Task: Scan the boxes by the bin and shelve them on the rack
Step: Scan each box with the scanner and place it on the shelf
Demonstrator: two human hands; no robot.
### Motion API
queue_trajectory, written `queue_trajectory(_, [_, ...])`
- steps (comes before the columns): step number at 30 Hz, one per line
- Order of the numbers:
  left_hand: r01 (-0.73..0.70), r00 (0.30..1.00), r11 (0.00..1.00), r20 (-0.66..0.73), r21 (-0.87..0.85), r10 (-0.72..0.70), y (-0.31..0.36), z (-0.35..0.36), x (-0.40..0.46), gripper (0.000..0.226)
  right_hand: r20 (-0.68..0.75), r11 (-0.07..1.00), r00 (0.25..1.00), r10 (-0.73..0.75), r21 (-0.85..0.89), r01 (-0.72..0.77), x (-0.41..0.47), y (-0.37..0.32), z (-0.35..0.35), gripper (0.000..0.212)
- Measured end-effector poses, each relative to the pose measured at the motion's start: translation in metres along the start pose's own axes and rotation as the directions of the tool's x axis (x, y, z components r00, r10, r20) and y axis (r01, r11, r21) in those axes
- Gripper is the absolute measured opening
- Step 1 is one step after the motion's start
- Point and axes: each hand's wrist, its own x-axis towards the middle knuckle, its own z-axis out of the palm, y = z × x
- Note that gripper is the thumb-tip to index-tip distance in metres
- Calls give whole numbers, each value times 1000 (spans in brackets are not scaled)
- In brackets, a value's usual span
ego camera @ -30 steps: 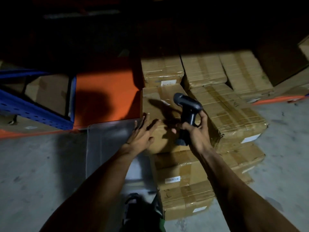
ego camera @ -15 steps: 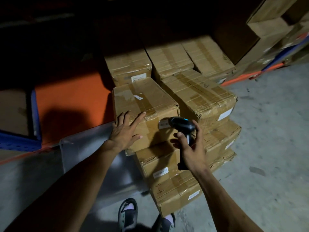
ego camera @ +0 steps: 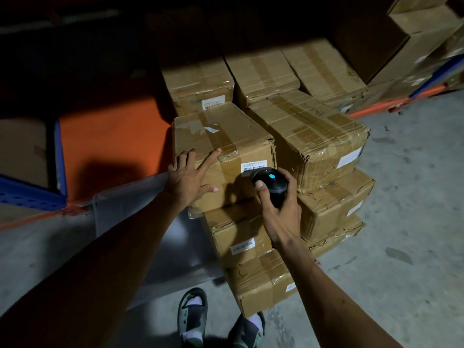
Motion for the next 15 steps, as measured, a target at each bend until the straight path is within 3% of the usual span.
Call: queue_trajectory(15, [-16, 999, 1000, 31, 5, 16, -3, -3, 0, 101, -62, 999, 998, -33, 30, 35, 3, 7, 1, 58])
